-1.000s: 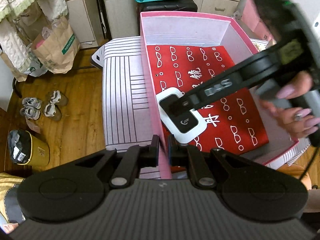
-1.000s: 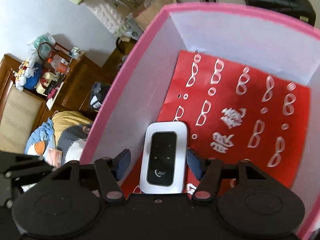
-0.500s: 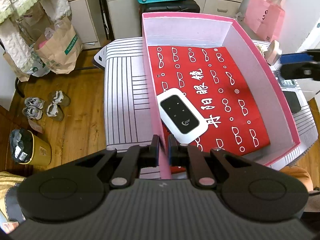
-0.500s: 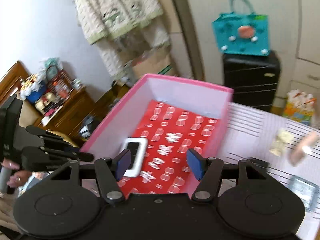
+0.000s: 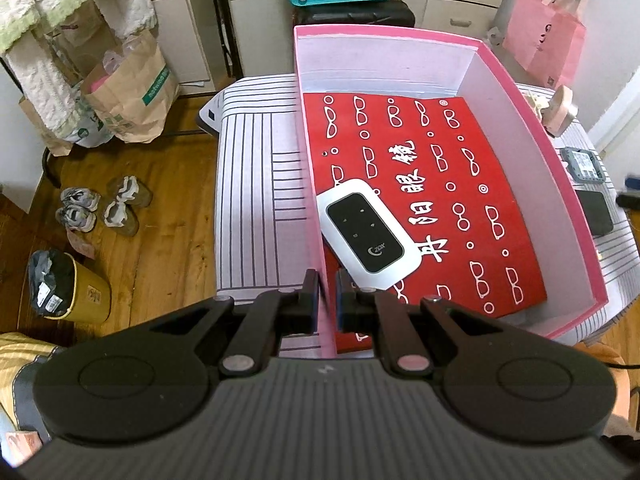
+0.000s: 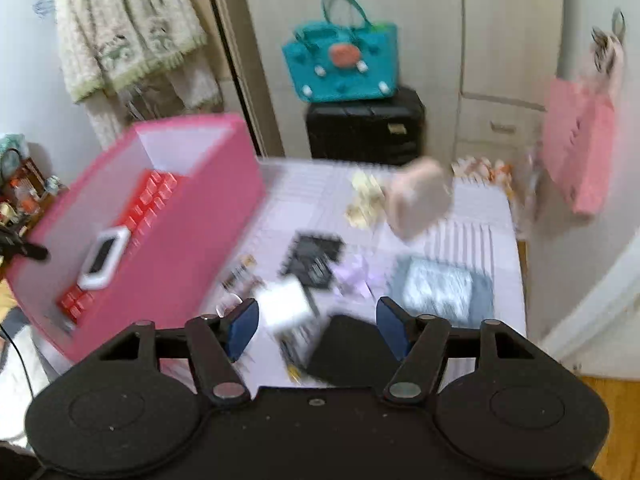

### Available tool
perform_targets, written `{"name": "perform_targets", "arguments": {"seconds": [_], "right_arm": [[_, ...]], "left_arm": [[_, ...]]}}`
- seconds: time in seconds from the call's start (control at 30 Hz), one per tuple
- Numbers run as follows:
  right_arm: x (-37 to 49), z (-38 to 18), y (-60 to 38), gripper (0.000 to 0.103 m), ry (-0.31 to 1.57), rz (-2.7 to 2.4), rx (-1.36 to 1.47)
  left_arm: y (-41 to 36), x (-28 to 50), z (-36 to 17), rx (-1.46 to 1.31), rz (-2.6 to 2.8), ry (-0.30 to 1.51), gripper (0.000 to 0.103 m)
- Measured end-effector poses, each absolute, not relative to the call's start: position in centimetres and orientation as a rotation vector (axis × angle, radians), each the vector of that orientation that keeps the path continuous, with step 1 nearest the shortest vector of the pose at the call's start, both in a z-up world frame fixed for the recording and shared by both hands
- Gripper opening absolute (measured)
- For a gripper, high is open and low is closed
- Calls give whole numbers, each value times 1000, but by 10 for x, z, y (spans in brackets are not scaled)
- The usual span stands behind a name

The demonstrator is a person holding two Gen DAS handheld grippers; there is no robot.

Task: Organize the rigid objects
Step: 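Grasp the black power bank with the right gripper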

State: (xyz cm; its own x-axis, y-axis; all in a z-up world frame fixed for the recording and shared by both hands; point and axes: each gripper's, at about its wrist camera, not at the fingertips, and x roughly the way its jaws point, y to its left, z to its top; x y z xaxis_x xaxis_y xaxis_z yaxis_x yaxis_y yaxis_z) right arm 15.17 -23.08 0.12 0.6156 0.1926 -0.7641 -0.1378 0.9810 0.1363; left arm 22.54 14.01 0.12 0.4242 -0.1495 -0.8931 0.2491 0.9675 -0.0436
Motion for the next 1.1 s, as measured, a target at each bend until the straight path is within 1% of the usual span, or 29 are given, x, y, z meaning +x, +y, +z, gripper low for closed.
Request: {"name": "perform_targets", "arguments": {"seconds": [0.03,0.17,0.23,0.33,0.53,0.73,0.87,0.97,1.1], "right_arm": [[148,-8,-237,74,898,178,70],[140,-31,-248,75,911,152,36],[136,-37,-253,77,905,182,-9],[138,-42,-260,77,900,242,-77],[145,-49,-258,77,925,416,-353],[164,-55,-251,78,932,561,-510],[182,-60,-253,75,959,617,-451],[191,-56,-261,72,991,584,-290],[192,-54,-264,72,1033,534,-153]], "left_arm": [[139,225,1,98,-244,1106,8],[139,226,2,83,-220,1111,8],[138,226,1,78,-209,1113,8],[137,226,0,75,-191,1114,8],[133,226,0,72,-161,1117,8],[131,226,0,69,-135,1120,8],[130,226,1,67,-123,1124,8],[129,225,1,67,-116,1124,8],[130,224,2,63,-112,1126,8]]}}
